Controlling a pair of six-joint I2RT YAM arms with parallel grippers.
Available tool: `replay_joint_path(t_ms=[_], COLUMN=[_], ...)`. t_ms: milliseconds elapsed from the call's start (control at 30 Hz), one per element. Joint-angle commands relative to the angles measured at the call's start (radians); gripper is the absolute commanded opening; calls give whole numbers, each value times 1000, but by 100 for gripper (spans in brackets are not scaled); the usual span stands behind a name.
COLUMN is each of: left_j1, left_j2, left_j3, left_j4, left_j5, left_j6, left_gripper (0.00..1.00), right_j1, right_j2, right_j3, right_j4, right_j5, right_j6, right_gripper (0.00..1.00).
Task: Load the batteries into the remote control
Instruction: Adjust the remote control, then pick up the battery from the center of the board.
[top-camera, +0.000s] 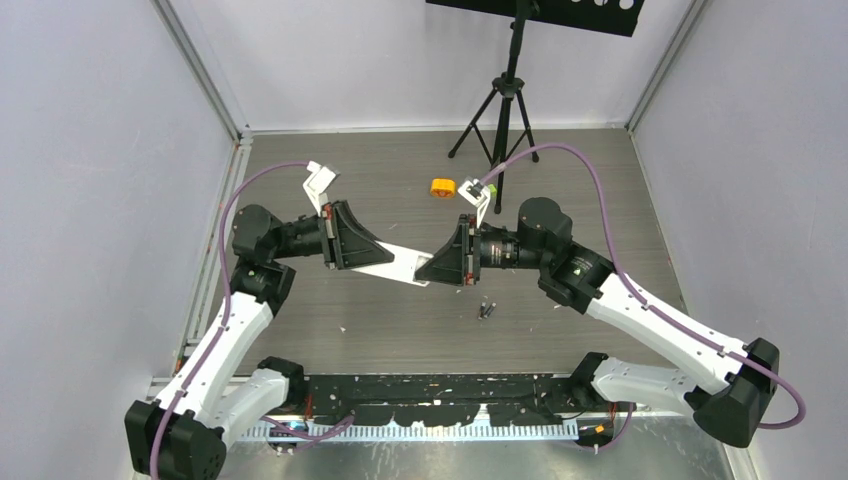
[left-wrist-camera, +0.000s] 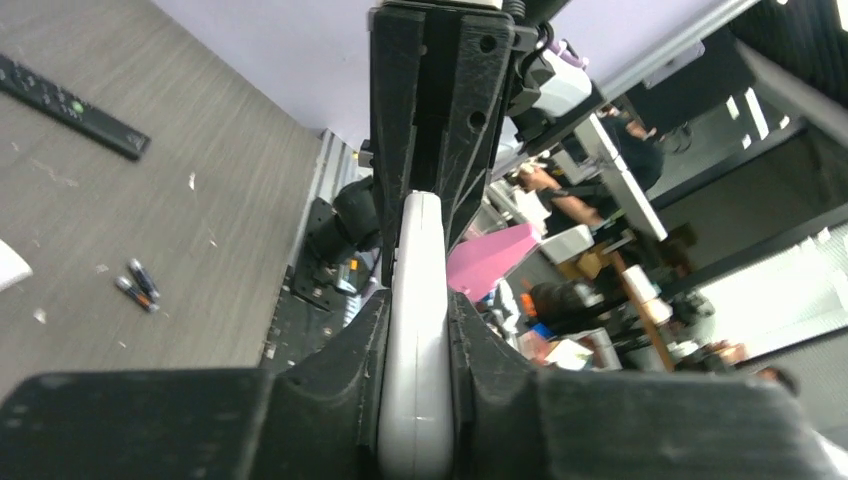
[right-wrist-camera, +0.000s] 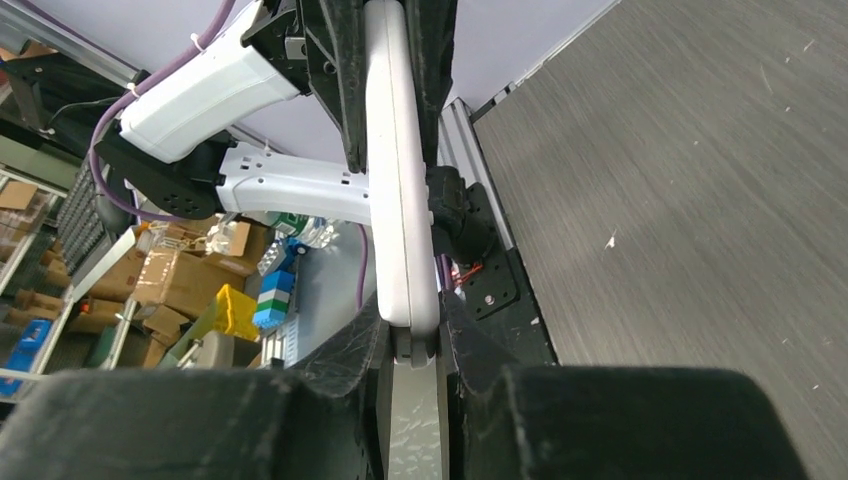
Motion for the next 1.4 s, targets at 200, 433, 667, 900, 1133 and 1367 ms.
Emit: replay_joint_path(t_ms=[200, 433, 667, 900, 1133, 1367], left_j1=[-53, -53, -53, -53, -53, -53], left_j2=[-85, -133, -139, -136, -105, -93], left_j3=[44, 108, 69, 35, 20, 13], left_j4=[-250, -626, -668, -638, -579, -562], left_j5=[-56, -473, -689, -676, -580, -564], left_j6=[296, 574, 590, 576, 550, 539], left_gripper=[0, 0, 0, 0, 0, 0], right_j1=[-14, -25, -25, -25, -25, -25], right_j2=[-37, -110, 19, 201, 299, 386], right_j3=[39, 2, -2, -12, -88, -95], right_j4=[-82, -211, -561, -832, -802, -726], right_j5=[190, 455, 917, 1055, 1003, 975], right_j6=[-36, -15, 180, 347, 386, 378], right_gripper=[50, 70, 66, 47, 44, 39])
